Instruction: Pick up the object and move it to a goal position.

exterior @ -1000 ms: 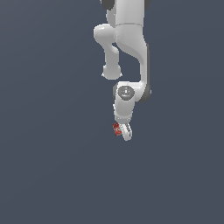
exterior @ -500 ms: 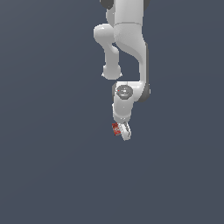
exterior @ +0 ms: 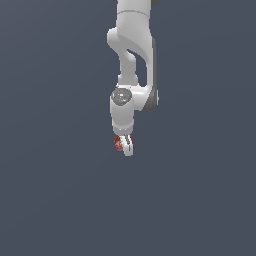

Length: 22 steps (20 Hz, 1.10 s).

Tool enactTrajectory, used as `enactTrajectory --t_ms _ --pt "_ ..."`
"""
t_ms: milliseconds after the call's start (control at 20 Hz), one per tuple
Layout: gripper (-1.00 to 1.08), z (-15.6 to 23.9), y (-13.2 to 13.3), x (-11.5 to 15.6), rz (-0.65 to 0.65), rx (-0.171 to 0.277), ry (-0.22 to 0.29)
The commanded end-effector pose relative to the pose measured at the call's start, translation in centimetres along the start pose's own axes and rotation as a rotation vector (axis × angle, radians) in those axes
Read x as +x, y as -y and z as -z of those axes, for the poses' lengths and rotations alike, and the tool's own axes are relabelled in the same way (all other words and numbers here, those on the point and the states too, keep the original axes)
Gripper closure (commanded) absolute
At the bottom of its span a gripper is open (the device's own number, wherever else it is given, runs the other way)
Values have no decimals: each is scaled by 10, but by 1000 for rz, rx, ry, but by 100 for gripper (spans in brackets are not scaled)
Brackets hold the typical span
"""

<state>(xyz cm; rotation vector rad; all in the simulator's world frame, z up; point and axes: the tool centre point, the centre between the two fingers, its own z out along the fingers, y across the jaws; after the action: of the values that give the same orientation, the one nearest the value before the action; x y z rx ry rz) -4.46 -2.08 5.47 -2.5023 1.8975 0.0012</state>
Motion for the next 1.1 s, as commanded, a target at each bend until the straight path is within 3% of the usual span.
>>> enactTrajectory --t_ms 0,600,800,1050 --pt "108 15 -9 28 -1 1 0" --pt "108 83 -46 158 -1 0 -1" --pt "108 97 -52 184 -1 -1 -1" --pt "108 104 -54 198 -1 -1 -1"
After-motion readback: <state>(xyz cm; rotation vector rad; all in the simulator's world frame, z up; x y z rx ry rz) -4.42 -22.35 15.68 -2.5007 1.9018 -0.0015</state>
